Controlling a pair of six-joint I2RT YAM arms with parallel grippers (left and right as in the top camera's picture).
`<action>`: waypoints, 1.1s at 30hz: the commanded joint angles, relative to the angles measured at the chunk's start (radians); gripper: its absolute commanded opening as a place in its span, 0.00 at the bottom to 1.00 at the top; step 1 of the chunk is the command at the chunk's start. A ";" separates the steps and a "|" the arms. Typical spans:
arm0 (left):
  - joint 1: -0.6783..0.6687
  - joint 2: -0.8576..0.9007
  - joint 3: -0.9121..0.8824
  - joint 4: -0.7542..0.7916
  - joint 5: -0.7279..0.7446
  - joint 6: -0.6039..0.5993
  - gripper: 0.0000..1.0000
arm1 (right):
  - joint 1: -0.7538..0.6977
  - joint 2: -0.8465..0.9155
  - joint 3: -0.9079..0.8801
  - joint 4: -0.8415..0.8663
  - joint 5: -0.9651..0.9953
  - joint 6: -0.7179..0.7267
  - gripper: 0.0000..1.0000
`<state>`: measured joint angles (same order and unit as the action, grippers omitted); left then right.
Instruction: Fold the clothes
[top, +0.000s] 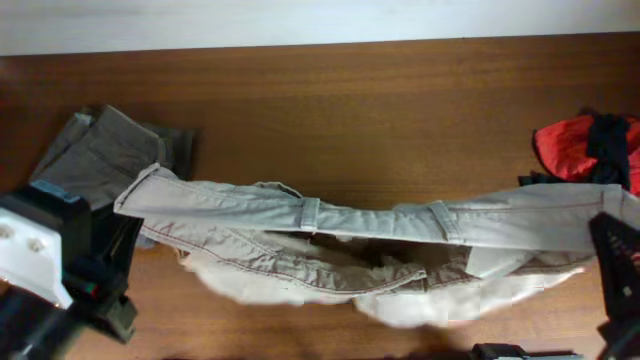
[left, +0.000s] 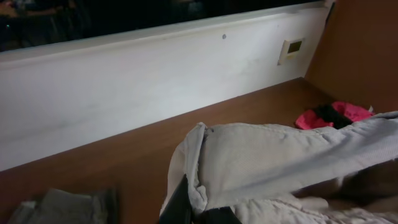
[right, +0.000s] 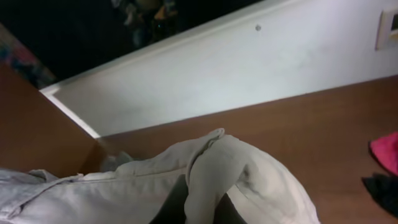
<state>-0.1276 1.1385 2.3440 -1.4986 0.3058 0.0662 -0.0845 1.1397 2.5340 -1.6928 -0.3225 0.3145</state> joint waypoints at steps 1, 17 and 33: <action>0.026 0.026 -0.054 0.047 -0.200 -0.029 0.00 | -0.021 0.041 -0.050 -0.005 0.194 -0.006 0.04; 0.026 0.618 -0.332 0.335 -0.225 -0.013 0.00 | -0.019 0.522 -0.432 0.090 0.196 -0.020 0.04; 0.026 1.062 -0.328 0.710 -0.408 0.095 0.87 | -0.041 0.899 -0.504 0.538 0.204 -0.045 0.75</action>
<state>-0.1074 2.2303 1.9980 -0.7933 0.0582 0.1173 -0.1116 2.0495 2.0258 -1.1488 -0.1528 0.2932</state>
